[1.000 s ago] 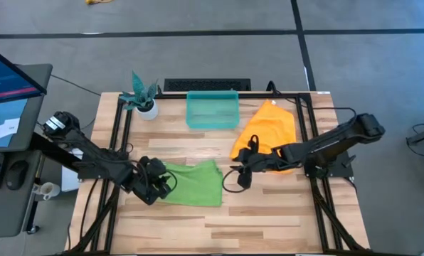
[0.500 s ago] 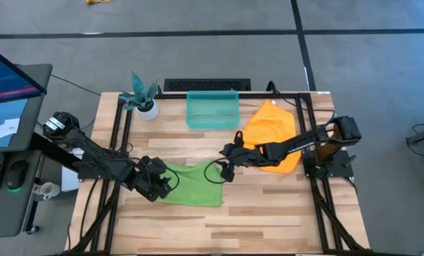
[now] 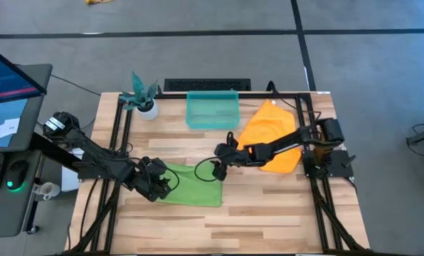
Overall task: Roll microfiber towels into tight, uniform cylinder then place into a basket
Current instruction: Fold the green towel
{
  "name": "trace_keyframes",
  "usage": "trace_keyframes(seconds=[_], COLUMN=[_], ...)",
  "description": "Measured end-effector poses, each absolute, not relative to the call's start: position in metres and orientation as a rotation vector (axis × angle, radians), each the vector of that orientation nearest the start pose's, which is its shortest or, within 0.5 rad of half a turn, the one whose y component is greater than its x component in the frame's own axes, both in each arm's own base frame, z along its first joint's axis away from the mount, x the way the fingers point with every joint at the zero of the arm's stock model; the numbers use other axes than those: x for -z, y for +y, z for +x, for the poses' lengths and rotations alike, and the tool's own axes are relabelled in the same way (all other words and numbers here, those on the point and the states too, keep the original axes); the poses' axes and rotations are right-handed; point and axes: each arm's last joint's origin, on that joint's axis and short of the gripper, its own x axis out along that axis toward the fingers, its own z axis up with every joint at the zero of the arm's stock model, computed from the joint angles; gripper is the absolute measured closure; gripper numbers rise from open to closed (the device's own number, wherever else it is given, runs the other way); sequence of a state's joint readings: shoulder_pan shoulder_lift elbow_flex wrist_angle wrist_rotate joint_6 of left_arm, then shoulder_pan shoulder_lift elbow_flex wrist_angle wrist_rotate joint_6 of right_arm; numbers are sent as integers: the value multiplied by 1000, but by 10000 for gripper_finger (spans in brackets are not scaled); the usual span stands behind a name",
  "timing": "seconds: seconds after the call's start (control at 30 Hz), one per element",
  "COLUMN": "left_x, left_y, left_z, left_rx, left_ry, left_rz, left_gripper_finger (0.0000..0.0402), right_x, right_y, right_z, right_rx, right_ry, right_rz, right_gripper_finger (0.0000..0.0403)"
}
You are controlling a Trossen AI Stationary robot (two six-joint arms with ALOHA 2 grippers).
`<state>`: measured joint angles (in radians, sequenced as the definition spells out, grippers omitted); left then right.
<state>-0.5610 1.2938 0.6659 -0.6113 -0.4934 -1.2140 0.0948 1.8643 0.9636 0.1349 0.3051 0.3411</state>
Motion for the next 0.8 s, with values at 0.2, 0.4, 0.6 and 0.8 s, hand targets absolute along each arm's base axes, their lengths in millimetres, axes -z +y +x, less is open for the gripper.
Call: trace_keyframes(seconds=[0.2, 0.4, 0.6, 0.8], left_x=[-174, -174, -173, -171], left_y=[-101, -101, -99, -96], left_z=[186, 186, 184, 178], left_rx=[-560, -562, -567, -628], left_ry=[907, 909, 938, 961], left_rz=[-474, -471, -439, -423], left_gripper_finger=[212, 212, 212, 212], right_x=[-119, -116, -120, -116], right_y=[28, 25, 26, 29], right_z=[371, 371, 369, 365], right_rx=[303, 331, 303, 264], right_ry=[763, 811, 831, 899], right_rz=[192, 214, 225, 235], right_gripper_finger=[163, 169, 241, 346])
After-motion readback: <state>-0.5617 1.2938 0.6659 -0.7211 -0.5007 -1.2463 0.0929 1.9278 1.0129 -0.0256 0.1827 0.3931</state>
